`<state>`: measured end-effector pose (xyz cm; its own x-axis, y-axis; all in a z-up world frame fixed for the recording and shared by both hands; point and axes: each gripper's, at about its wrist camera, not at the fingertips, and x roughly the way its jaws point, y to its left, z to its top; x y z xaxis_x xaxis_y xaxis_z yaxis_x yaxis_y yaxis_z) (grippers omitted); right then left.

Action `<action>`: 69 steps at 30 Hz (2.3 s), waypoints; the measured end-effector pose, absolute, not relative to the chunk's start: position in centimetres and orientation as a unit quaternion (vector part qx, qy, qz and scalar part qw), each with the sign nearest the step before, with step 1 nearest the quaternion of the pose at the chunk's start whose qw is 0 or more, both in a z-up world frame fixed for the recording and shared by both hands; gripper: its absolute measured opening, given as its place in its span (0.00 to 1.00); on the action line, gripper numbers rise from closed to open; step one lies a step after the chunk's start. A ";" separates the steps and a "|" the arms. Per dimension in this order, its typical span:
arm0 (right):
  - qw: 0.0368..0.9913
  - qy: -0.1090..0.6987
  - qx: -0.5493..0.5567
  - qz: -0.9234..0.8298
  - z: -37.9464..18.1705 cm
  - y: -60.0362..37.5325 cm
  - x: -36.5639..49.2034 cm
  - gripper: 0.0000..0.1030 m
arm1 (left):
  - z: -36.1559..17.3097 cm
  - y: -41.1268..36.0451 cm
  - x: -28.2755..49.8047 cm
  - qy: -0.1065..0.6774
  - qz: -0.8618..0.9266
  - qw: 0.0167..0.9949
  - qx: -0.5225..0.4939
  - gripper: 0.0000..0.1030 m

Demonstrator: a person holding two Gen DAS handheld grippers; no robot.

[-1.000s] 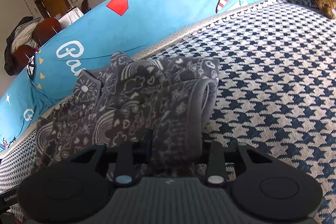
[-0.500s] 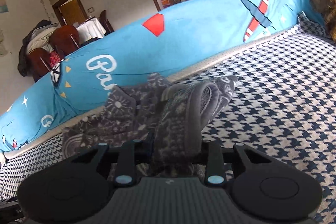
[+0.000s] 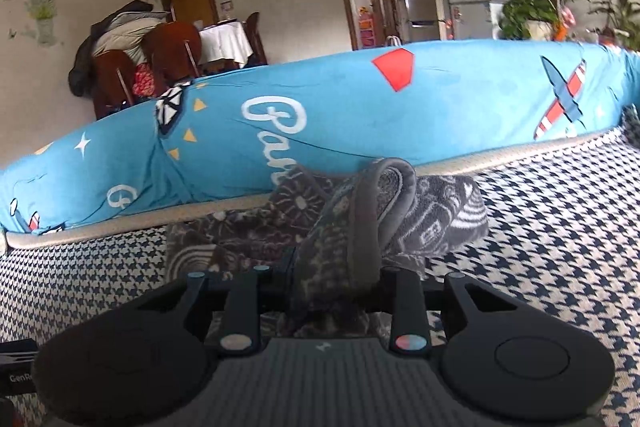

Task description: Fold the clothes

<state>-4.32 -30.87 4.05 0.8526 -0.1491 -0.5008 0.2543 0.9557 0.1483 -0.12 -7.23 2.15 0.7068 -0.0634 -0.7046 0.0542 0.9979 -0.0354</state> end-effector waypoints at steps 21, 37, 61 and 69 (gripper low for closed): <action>0.956 0.284 -0.060 -0.037 1.5 -18.3 1.6 0.29 | 2.8 0.2 0.2 0.388 0.033 0.917 -0.083 1.00; 0.948 0.316 0.025 0.037 1.9 -19.0 1.9 0.58 | 3.5 1.2 0.8 0.379 0.042 0.918 -0.109 1.00; 0.922 0.373 0.097 0.028 2.6 -26.2 -0.1 0.24 | 3.5 -2.0 1.1 0.379 0.016 0.919 -0.107 1.00; 0.917 0.375 0.098 0.092 1.5 -23.8 -0.1 0.19 | 3.5 -2.4 1.2 0.377 0.014 0.919 -0.111 1.00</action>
